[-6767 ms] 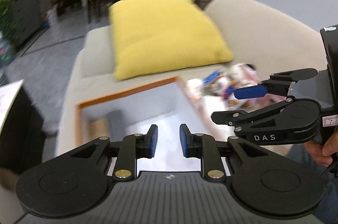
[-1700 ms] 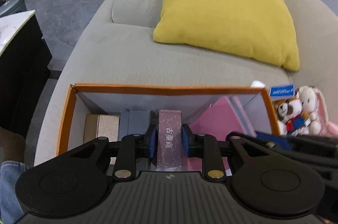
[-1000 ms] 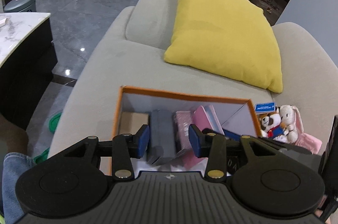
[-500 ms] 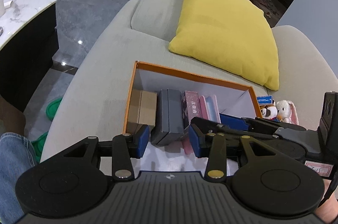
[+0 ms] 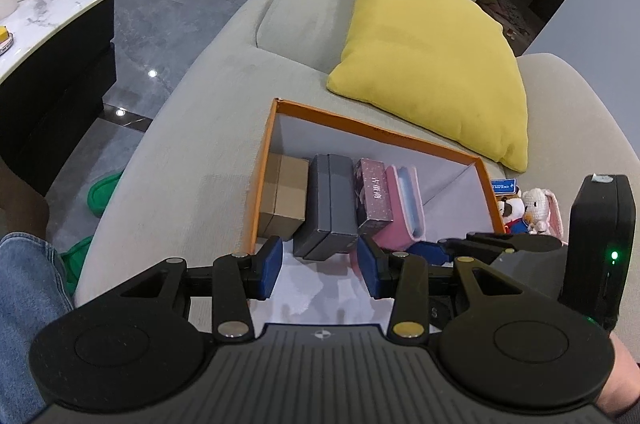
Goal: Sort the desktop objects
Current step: 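Lower the pink card holder into the orange box and open the right tool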
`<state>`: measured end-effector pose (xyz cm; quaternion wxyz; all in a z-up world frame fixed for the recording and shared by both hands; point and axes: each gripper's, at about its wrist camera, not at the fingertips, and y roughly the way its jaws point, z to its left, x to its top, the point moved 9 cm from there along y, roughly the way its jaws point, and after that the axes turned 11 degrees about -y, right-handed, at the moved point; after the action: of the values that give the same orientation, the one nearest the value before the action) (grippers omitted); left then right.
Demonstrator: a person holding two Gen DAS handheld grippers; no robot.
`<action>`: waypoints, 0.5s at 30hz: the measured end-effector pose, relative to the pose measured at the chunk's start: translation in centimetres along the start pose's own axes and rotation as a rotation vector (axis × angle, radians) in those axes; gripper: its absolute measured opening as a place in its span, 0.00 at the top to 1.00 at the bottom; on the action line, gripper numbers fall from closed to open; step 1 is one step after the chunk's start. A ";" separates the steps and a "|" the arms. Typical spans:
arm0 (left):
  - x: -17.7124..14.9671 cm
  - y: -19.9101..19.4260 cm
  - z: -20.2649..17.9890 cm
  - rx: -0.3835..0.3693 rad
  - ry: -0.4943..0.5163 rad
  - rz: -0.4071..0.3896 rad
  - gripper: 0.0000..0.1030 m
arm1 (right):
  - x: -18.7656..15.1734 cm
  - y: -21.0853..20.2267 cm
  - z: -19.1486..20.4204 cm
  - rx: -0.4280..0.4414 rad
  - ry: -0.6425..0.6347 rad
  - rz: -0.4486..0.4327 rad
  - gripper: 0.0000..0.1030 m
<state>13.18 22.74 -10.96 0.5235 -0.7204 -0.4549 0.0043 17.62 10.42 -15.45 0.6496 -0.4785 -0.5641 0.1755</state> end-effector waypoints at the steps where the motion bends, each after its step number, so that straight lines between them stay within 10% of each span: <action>1: 0.0 0.0 0.1 0.001 -0.002 0.000 0.54 | 0.1 0.1 0.0 -0.005 -0.009 -0.001 0.77; 15: -0.9 -0.1 -0.9 0.020 0.035 0.009 0.54 | 0.3 -0.2 -0.3 -0.002 -0.003 0.006 0.70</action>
<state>13.03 21.45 -10.89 0.5384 -0.7171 -0.4426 -0.0016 17.93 10.44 -15.10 0.6476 -0.4808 -0.5638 0.1777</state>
